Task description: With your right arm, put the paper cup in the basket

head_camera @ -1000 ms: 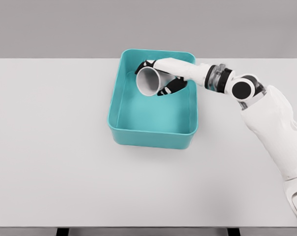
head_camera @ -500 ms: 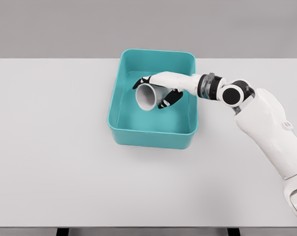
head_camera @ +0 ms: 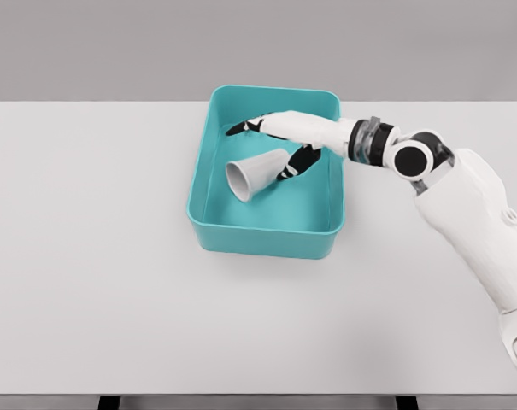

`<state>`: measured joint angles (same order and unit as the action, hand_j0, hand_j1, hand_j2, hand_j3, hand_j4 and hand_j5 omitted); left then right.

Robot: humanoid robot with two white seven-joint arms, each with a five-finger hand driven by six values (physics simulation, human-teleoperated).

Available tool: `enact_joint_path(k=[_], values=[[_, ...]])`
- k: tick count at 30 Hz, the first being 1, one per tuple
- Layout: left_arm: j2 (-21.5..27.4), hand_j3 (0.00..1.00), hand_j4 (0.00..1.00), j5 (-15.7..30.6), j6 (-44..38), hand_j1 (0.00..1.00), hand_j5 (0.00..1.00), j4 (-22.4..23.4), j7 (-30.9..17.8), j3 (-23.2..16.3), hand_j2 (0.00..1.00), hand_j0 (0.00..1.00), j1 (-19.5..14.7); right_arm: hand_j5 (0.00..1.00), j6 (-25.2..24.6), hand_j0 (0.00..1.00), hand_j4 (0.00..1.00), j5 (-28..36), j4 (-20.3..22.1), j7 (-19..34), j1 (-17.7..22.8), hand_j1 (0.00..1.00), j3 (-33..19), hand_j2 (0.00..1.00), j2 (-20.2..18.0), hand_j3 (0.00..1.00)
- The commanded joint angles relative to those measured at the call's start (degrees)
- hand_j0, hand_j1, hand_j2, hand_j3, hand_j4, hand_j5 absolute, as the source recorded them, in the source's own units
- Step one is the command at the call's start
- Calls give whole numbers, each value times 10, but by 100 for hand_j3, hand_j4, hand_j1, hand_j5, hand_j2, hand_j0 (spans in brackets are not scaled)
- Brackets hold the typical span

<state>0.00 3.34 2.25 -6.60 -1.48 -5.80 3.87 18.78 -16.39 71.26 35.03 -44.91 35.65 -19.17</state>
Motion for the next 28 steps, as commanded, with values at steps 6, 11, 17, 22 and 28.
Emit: enact_joint_path(k=[6, 11, 17, 22, 28], values=[[0, 100, 100, 0, 0, 100, 100, 0, 0, 0, 100, 100, 0, 98, 0, 98, 98, 188, 145, 0, 11, 98, -48, 98, -122, 98], [0, 100, 100, 0, 0, 100, 100, 0, 0, 0, 100, 100, 0, 99, 13, 99, 99, 282, 244, 0, 130, 99, -165, 99, -191, 99], [0, 100, 100, 0, 0, 100, 100, 0, 0, 0, 100, 100, 0, 100, 71, 100, 100, 316, 291, 0, 316, 100, -305, 100, -215, 100], [0, 100, 100, 0, -1, 100, 100, 0, 0, 0, 100, 100, 0, 100, 73, 100, 100, 316, 292, 0, 326, 100, -304, 100, -213, 100], [0, 100, 100, -1, -1, 100, 100, 0, 0, -1, 100, 100, 0, 100, 73, 100, 100, 315, 288, 0, 326, 100, -306, 100, -207, 100]])
